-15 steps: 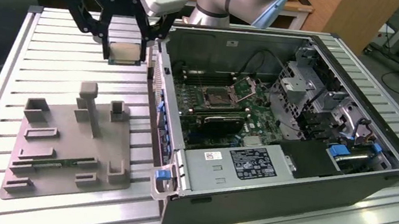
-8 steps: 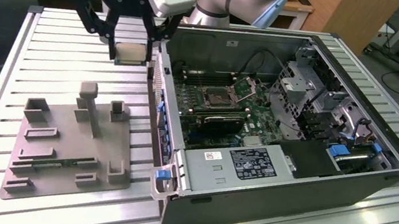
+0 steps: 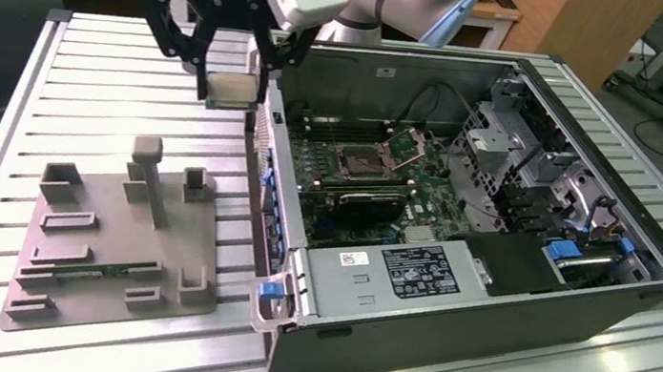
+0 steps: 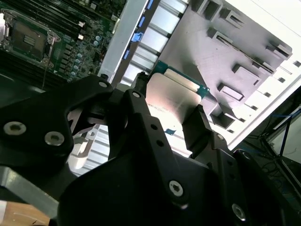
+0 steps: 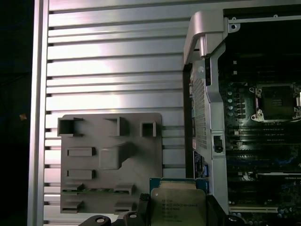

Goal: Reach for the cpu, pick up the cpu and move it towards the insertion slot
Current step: 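Pick up the cpu and move it towards the insertion slot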

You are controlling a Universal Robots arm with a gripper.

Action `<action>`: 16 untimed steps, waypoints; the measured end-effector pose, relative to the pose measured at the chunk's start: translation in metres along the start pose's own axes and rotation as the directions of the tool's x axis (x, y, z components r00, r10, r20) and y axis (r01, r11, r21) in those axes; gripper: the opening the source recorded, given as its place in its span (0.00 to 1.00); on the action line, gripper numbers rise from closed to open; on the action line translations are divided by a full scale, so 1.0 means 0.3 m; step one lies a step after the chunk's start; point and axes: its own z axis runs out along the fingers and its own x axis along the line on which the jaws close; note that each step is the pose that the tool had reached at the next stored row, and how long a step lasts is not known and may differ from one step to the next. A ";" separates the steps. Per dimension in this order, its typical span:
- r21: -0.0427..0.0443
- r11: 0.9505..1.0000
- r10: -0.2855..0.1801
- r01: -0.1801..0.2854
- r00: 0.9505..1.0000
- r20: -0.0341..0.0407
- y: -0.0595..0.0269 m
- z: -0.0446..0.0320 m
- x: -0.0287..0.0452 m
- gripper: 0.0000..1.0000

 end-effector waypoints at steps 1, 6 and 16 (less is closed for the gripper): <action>0.000 1.000 0.000 0.000 1.000 0.000 0.000 0.000 -0.005 0.55; 0.000 1.000 0.000 0.000 1.000 0.000 0.001 0.001 -0.014 0.55; 0.000 1.000 0.000 0.000 1.000 0.000 0.000 0.001 -0.006 0.55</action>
